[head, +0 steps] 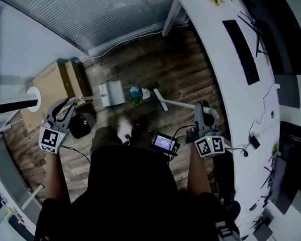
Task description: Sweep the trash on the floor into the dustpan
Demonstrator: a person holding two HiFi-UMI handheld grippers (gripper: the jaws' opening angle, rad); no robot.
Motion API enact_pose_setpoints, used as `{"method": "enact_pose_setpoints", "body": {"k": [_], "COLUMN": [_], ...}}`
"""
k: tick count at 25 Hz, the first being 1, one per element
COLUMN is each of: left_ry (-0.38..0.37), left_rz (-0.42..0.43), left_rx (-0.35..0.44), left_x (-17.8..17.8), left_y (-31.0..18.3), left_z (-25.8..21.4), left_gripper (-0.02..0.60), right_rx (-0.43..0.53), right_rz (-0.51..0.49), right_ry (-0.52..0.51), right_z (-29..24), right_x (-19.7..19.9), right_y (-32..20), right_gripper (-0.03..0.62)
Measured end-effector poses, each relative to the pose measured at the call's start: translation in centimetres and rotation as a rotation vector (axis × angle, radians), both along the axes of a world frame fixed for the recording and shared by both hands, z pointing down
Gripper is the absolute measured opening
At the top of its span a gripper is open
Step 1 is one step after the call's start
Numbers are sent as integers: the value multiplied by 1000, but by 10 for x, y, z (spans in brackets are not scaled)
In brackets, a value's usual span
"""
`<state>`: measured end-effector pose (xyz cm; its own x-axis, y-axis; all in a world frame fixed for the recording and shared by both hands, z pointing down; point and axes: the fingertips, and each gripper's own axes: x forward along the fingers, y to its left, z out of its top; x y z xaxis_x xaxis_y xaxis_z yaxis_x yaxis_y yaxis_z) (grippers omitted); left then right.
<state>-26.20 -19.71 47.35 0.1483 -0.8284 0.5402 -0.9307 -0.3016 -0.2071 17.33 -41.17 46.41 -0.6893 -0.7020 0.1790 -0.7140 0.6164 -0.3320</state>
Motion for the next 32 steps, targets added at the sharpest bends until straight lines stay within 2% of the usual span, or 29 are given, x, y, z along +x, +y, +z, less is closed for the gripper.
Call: {"method": "enact_pose_setpoints", "body": {"k": [2, 5, 11, 14, 17, 19, 20, 23, 27, 30, 32], "left_ry": [-72, -126, -133, -128, -127, -112, -101, -79, -85, -79, -71], "left_rz": [66, 160, 323, 393, 434, 426, 417, 407, 428, 434, 434], "left_rx": [-86, -223, -482, -569, -637, -653, -649, -628, -626, -619, -611], "left_x": [-12, -34, -74, -78, -78, -79, -80, -79, -76, -76, -76], "left_y": [1, 10, 40, 53, 62, 63, 62, 59, 58, 57, 57], "left_z": [18, 50, 119, 146, 167, 174, 176, 177, 177, 176, 176], "left_gripper": [101, 133, 175, 190, 189, 168, 132, 129, 127, 127, 127], "right_rx": [-6, 5, 18, 14, 16, 30, 42, 58, 27, -1, -7], "right_rz": [18, 62, 218, 306, 345, 329, 310, 236, 126, 137, 202], "right_ry": [11, 20, 37, 53, 98, 155, 188, 289, 382, 397, 336], "right_z": [10, 21, 31, 28, 25, 23, 23, 36, 78, 114, 129], "right_x": [4, 12, 35, 48, 50, 44, 37, 13, -37, -67, -77], "right_y": [-12, -27, -57, -69, -74, -72, -71, -65, -46, -28, -15], "right_gripper": [109, 110, 109, 109, 106, 101, 98, 95, 95, 98, 100]}}
